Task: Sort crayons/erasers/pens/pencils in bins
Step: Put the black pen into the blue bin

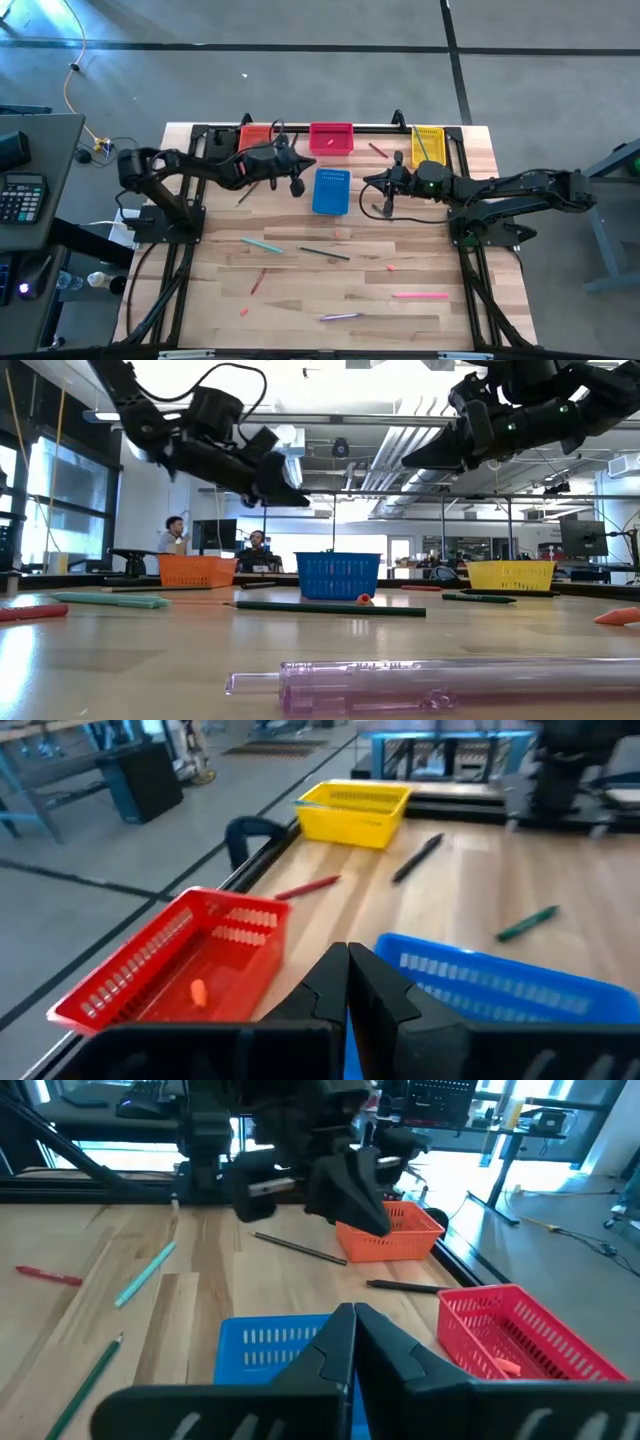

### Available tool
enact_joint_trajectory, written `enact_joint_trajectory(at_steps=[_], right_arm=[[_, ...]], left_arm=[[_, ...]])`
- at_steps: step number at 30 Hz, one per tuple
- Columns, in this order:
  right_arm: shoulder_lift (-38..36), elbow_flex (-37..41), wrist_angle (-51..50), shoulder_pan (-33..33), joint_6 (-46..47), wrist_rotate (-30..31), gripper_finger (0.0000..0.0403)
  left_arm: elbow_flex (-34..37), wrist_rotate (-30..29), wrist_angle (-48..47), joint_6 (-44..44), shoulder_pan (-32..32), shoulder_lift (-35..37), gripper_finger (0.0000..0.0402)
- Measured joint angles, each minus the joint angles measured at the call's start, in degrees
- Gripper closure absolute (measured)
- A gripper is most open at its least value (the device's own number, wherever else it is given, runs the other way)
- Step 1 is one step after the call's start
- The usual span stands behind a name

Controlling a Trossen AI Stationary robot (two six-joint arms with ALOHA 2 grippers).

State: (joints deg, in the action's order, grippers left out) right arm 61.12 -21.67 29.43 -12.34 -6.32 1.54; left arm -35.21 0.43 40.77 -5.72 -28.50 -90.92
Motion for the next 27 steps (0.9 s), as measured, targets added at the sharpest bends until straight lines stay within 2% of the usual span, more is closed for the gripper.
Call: enact_joint_trajectory(at_steps=[6, 15, 27], right_arm=[[0.0, 0.0, 0.0, 0.0, 0.3, 0.0, 0.0403], [0.0, 0.0, 0.0, 0.0, 0.3, 0.0, 0.0403], [0.0, 0.0, 0.0, 0.0, 0.3, 0.0, 0.0403]], left_arm=[[4.5, 0.0, 1.3, 0.1, 1.6, 3.9, 0.0401], [13.6, 0.0, 10.1, 1.7, 2.0, 7.3, 0.0401], [21.7, -0.2, 15.0, 2.7, 2.0, 11.3, 0.0401]])
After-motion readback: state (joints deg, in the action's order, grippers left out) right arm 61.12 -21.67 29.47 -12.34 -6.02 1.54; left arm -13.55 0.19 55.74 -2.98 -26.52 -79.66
